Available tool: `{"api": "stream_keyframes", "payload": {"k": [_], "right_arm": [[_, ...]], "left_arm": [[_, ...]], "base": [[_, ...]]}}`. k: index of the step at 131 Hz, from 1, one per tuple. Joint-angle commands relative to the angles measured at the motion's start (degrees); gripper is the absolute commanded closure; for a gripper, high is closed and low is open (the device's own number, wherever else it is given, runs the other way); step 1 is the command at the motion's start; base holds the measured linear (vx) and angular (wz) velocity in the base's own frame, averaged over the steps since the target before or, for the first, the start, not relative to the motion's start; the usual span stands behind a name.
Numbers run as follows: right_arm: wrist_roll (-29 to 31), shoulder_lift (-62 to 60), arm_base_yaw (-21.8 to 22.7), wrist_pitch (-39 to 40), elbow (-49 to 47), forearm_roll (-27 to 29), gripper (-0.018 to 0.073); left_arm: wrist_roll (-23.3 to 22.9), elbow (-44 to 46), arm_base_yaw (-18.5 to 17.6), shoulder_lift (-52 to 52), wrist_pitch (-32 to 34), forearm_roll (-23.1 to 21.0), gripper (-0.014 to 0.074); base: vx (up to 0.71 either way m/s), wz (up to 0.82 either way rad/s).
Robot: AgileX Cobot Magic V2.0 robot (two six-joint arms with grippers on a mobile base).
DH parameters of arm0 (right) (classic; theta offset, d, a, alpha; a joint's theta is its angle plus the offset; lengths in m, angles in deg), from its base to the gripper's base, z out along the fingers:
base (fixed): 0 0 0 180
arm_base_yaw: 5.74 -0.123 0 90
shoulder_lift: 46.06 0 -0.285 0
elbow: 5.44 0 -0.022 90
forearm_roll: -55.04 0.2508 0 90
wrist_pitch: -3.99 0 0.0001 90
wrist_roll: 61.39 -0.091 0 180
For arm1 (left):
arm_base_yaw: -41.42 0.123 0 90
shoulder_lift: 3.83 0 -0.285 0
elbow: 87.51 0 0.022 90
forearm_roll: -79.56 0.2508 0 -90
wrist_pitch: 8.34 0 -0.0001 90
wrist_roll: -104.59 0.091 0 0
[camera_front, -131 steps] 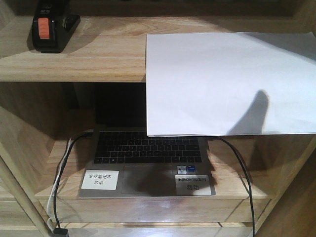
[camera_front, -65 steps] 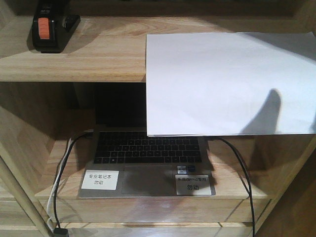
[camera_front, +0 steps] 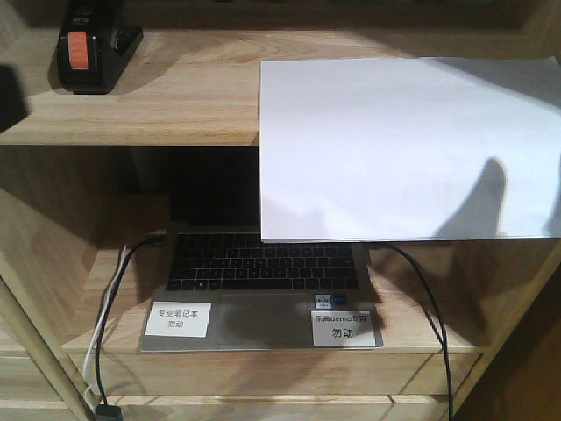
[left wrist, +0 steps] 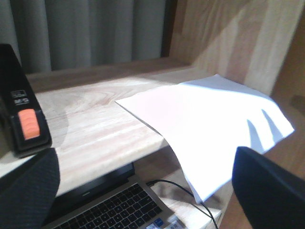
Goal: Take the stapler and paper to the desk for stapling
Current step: 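Close the left gripper on the black stapler and lift it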
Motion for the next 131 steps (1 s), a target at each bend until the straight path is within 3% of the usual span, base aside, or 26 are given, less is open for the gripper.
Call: {"api": "stream_keyframes", "payload": {"k": [1,31,47,96,131], "right_arm": [[0.3,0.8,0.0,4.1,-1.4,0.0,0.0161],[0.3,0.8,0.0,4.1,-1.4,0.0,0.0161],[0.3,0.8,0.0,4.1,-1.4,0.0,0.0161],[0.3,0.8,0.0,4.0,-1.4,0.0,0.0161],[0.3,0.8,0.0,4.0,-1.4,0.0,0.0161]], "left_arm": [[-4.4,4.5,-0.4,-4.0,4.0,2.2,-0.0099],[-19.4,18.7,-0.4,-16.0,-1.7,18.6,-0.0095],[-21.5,27.1,-0.4,-22.5,-7.5,24.1,-0.0087],[-21.5,49.0,-0.3,-40.6,-23.0,30.1,-0.0080],[-24.1,52.4,3.8,-46.0,-26.3,31.6,-0.0068]], "base": [[0.00,0.00],[0.00,0.00],[0.00,0.00],[0.00,0.00],[0.00,0.00]]}}
